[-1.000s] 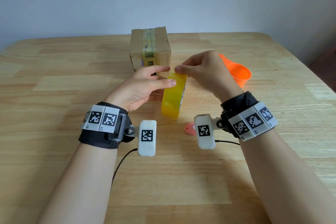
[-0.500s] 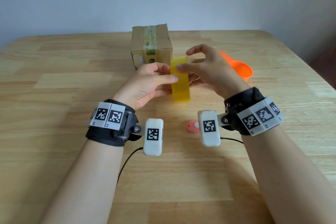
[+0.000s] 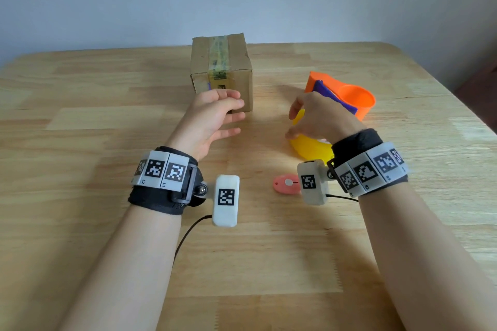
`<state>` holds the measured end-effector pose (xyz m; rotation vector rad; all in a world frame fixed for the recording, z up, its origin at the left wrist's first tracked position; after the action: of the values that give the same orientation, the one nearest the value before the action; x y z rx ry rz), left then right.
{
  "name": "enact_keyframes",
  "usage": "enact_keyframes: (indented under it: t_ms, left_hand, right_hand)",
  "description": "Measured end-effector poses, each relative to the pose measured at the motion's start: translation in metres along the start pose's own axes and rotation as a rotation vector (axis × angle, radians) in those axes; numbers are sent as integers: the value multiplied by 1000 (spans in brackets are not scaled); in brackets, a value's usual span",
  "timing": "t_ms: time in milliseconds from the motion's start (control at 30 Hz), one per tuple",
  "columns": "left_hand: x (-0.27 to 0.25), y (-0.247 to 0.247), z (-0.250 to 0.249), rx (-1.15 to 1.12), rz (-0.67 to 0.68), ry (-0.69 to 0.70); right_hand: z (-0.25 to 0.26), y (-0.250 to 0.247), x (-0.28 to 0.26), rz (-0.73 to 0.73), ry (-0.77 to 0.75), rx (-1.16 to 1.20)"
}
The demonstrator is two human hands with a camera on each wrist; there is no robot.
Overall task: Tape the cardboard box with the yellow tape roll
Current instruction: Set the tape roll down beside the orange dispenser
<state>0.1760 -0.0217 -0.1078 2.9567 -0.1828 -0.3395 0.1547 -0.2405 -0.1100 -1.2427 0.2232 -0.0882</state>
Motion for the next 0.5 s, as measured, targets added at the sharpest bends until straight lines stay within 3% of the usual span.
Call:
enact_keyframes:
  t_ms: [133,333,400,500]
  left_hand:
    - [8,-19,2,22,-107,1]
    - [16,-46,5,7,-281,-18]
    - [15,-51,2,1,-324,10]
    - [10,-42,1,13,-234,-5]
  right_hand:
    - [3,-10,-5,0,-37,46]
    - [22,-36,-6,-187,-81,175]
    - [48,-28,3,-123,-135,254]
    - [84,-8,15,38,-172,257]
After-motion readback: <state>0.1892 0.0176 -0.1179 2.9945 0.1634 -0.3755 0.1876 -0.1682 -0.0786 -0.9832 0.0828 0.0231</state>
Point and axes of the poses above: each hand's wrist, its own x-axis towards the middle knuckle, its own y-axis out of the palm, z = x × y, the point moved 8 cm from there along x, towards the middle knuckle, and after that the axes turned 11 degrees about -x, right-handed, at the moved point
